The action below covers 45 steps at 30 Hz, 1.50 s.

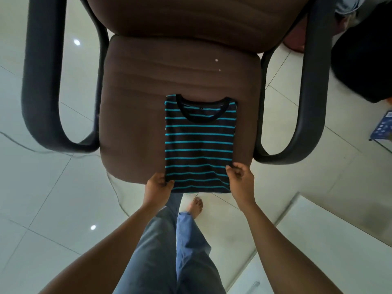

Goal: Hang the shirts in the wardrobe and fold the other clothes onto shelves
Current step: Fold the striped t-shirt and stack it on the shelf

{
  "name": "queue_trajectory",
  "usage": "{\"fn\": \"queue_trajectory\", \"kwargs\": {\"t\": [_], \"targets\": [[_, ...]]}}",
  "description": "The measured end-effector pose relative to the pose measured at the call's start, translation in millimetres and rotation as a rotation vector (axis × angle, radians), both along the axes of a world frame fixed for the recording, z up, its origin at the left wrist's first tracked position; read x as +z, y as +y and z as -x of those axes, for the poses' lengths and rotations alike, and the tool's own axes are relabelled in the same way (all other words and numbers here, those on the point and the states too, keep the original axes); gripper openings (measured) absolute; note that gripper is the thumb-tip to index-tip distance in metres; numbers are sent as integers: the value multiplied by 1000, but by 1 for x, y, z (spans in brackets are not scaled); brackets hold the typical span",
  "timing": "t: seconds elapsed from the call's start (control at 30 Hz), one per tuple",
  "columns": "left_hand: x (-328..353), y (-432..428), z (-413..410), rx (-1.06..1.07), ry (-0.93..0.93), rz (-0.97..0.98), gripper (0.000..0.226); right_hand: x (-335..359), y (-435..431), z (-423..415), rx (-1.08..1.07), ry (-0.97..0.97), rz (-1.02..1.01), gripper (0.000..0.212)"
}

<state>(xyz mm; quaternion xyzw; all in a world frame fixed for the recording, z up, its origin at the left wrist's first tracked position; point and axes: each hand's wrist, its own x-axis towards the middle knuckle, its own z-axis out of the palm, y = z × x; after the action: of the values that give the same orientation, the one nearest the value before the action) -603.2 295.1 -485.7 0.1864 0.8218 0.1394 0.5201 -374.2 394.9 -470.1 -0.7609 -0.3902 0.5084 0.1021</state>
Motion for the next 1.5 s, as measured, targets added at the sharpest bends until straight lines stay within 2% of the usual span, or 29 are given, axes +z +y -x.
{"fn": "queue_trajectory", "kwargs": {"t": [0.1, 0.17, 0.27, 0.43, 0.53, 0.63, 0.67, 0.77, 0.9, 1.03, 1.2, 1.3, 1.43, 1.5], "targets": [[1, -8, -2, 29, -1, 32, 3, 1, -6, -5, 128, -6, 126, 33], [1, -8, -2, 58, 1, 39, 6, 4, -8, -8, 156, -14, 134, 31], [8, -9, 0, 23, 38, 55, 10, 9, -21, -13, 136, -41, 99, 26], [9, -9, 3, -82, 78, 94, 17, 1, -33, -11, 64, -35, 196, 18], [8, -4, 5, -76, 75, 151, 24, -3, -25, -6, 69, -80, 222, 19], [6, 2, 11, -115, 74, 168, 14, -3, -23, -3, 64, -146, 192, 17], [3, 5, 13, -117, 89, 152, 18, -2, -21, 0, 57, -161, 154, 16], [9, 25, 14, -37, 116, -2, 26, 0, -8, 8, 53, -114, 15, 30], [16, 57, 14, -58, 19, -143, 40, -7, 10, 18, 77, -33, -9, 53], [14, 71, 21, -31, -61, -135, 41, -8, 17, 20, 92, -8, 8, 62], [12, 79, 27, -105, -158, -98, 26, -11, 23, 16, 93, 62, 50, 67], [9, 79, 32, -78, -252, -81, 38, -13, 23, 17, 68, 80, 67, 69], [11, 84, 34, -80, -272, -78, 47, -5, 19, 23, 131, 108, -13, 98], [15, 86, 32, -80, -265, -81, 48, 3, 17, 29, 193, 133, -66, 106]]}}
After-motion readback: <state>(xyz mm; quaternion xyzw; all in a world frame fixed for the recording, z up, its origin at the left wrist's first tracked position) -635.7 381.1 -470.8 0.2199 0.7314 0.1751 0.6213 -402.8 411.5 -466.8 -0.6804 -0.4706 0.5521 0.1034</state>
